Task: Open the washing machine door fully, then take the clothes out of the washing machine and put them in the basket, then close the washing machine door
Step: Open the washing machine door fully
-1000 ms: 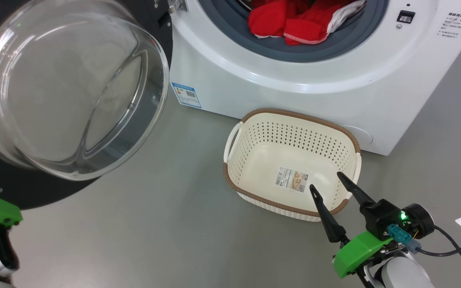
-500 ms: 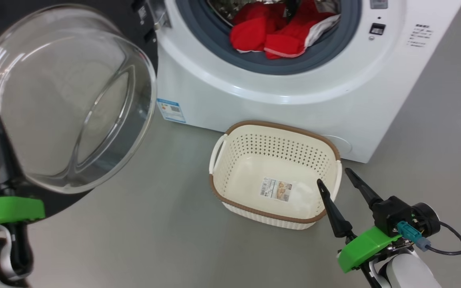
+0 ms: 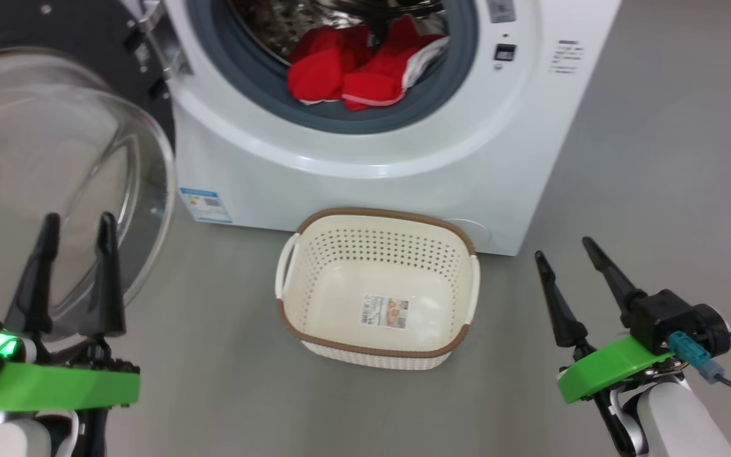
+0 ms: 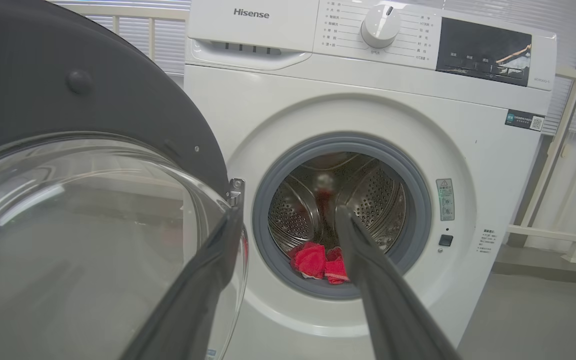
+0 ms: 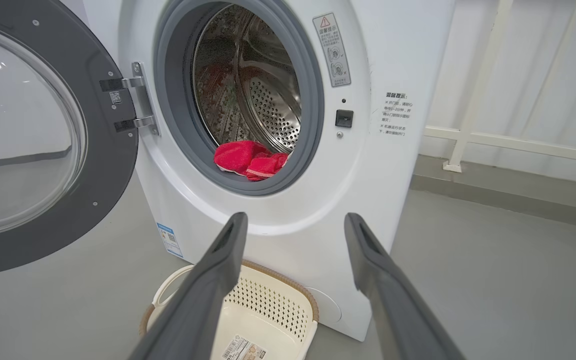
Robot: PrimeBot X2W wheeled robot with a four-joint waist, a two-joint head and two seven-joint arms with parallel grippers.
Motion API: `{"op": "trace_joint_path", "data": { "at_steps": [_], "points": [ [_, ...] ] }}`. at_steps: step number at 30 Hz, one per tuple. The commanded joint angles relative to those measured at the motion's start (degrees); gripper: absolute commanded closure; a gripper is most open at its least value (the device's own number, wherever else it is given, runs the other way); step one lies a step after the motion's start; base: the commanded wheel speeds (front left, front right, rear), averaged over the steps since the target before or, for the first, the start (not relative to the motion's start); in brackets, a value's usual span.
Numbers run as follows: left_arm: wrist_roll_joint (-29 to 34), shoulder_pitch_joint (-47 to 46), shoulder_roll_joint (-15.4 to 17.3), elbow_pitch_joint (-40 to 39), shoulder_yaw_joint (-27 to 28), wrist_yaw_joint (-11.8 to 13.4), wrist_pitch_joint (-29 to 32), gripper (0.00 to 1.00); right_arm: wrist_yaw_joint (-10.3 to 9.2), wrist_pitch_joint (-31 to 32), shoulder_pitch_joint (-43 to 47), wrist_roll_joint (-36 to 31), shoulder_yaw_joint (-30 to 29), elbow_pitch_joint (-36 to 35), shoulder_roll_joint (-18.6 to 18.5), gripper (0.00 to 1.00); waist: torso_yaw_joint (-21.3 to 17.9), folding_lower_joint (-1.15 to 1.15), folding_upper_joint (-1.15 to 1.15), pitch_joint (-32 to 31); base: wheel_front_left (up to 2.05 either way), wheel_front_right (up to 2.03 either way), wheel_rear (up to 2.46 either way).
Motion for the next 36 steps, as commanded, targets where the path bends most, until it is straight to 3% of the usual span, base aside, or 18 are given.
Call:
{"op": "trace_joint_path", "data": {
  "at_steps": [1,6,9,19,36],
  "points": [
    [-0.3,0.3,2.5,-2.0,1.1,-0.5,0.0,0.00,0.28,-0.5,-1.6,0.8,0.3,-2.4,0.2,0.00,-3.4,0.00,0.00,-0.5,0.00,0.00,0.00],
    [-1.1,1.7,2.0,-1.8,0.4,-0.3,0.3,0.00,0.28,-0.5,-1.0,0.8,-0.9,-3.9,0.2,0.00,-6.2,0.00,0.00,-0.6,0.00,0.00,0.00],
    [0.3,4.0,1.3,-3.8,0.5,0.7,-0.3,0.00,0.28,-0.5,-0.4,0.9,-1.1,-5.1,0.2,0.00,-8.9,0.00,0.00,-1.0,0.00,0.00,0.00],
    [3.8,11.4,0.4,-4.2,0.8,0.6,-1.1,0.00,0.28,-0.5,3.0,1.4,-1.8,-7.3,0.2,0.00,-14.5,0.00,0.00,-3.5,0.00,0.00,0.00],
    [9.4,21.2,-2.9,-5.1,3.7,-0.3,-1.2,0.00,0.28,-0.5,10.5,1.9,-2.9,-11.1,0.2,0.00,-17.6,0.00,0.00,-9.7,0.00,0.00,0.00]
  ]
}}
